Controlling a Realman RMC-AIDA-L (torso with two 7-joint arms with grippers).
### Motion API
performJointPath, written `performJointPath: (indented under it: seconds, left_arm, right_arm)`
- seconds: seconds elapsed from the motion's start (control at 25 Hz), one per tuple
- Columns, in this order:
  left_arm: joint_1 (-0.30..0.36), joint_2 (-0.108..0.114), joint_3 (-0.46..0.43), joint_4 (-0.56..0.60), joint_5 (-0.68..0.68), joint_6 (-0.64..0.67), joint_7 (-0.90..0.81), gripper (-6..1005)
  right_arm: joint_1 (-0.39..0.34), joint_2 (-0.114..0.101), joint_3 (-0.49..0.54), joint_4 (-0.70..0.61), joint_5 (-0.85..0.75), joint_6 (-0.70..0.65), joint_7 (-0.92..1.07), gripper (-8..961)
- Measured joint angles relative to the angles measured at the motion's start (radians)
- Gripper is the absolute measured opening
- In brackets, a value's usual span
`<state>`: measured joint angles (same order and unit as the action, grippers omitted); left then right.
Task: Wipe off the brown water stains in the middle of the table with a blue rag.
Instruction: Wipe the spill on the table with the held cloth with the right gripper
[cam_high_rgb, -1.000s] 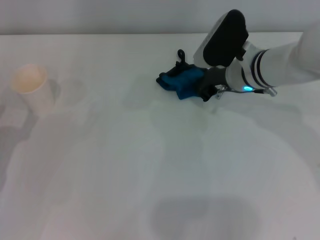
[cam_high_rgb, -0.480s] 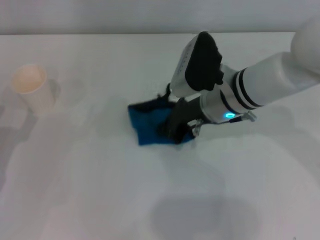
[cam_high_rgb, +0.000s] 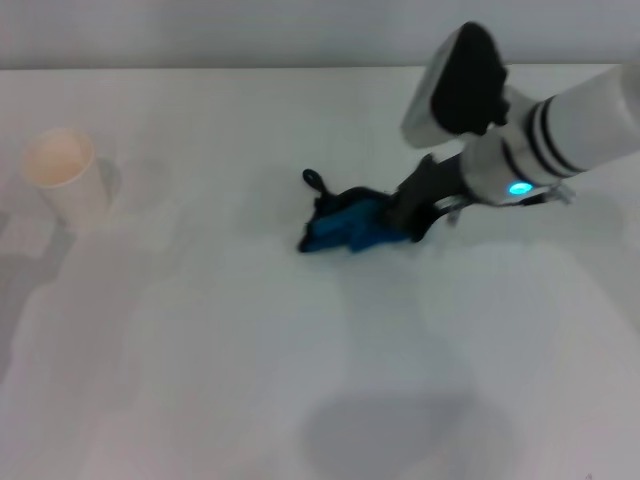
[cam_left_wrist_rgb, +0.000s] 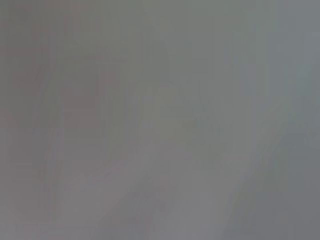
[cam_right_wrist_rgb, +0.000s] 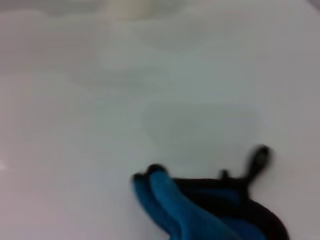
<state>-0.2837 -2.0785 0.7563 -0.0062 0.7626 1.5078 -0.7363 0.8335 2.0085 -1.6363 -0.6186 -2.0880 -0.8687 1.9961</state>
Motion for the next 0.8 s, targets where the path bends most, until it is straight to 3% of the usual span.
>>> performJointPath:
  seconds: [0.4, 0.64, 0.8]
  left_arm:
    - [-0.003, 0.0, 0.0, 0.0, 0.0, 0.0, 0.0, 890]
    - [-0.006, 0.0, 0.0, 0.0, 0.0, 0.001, -0.001, 891]
    - [-0.009, 0.0, 0.0, 0.001, 0.0, 0.002, -0.001, 890]
  right_arm:
    - [-0.019, -0.005, 0.271, 0.024, -0.266, -0.001, 0.007, 74]
    - [-0.046, -0.024, 0.307, 0.005, -0.357, -0.031, 0.088, 77]
    - [-0.068, -0.03, 0.325, -0.038, -0.355, -0.12, 0.109, 79]
